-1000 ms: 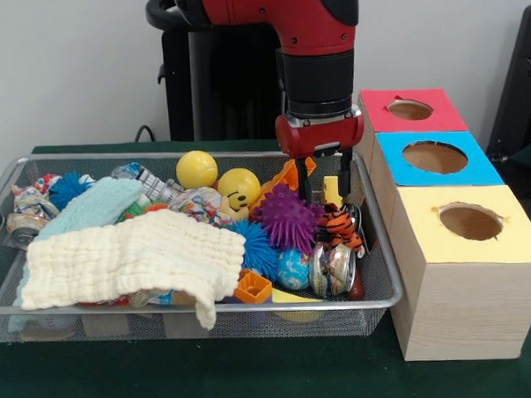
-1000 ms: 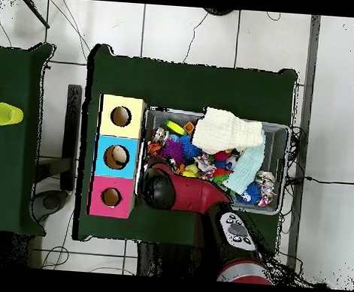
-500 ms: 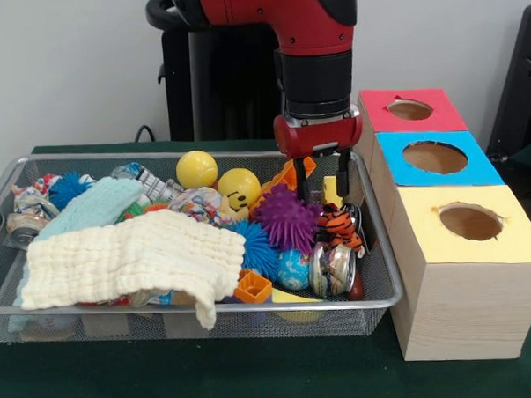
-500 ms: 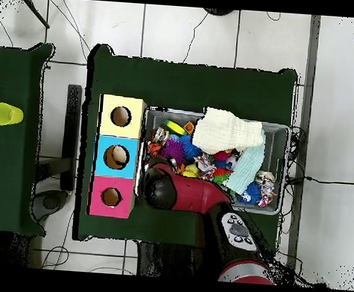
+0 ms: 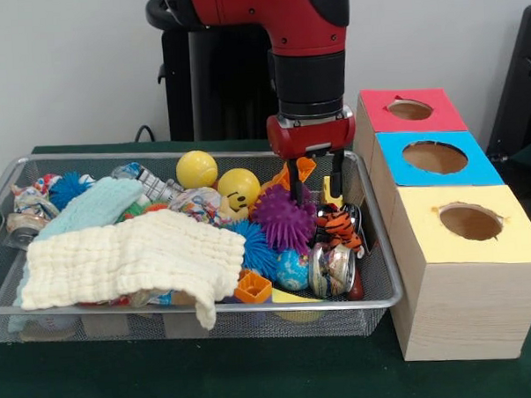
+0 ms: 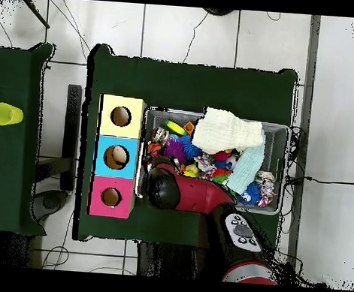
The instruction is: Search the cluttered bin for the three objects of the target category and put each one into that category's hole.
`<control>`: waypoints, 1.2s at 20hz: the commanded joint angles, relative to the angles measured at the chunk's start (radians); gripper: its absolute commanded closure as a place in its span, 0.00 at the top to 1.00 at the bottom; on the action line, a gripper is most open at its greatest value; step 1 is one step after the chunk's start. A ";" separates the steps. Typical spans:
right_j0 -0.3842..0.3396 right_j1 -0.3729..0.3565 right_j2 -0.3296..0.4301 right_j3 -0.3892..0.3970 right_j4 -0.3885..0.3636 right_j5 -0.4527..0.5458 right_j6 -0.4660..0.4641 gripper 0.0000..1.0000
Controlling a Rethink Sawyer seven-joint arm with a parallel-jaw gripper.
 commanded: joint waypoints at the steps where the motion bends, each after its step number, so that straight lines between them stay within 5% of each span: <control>1: 0.001 0.008 0.014 -0.076 -0.024 0.054 0.119 1.00; 6: 0.048 -0.009 -0.057 -0.089 -0.014 0.061 0.136 1.00; 12: -0.032 0.001 0.061 -0.069 -0.031 0.080 0.089 1.00; 24: -0.040 0.011 0.105 -0.070 -0.038 0.111 0.067 1.00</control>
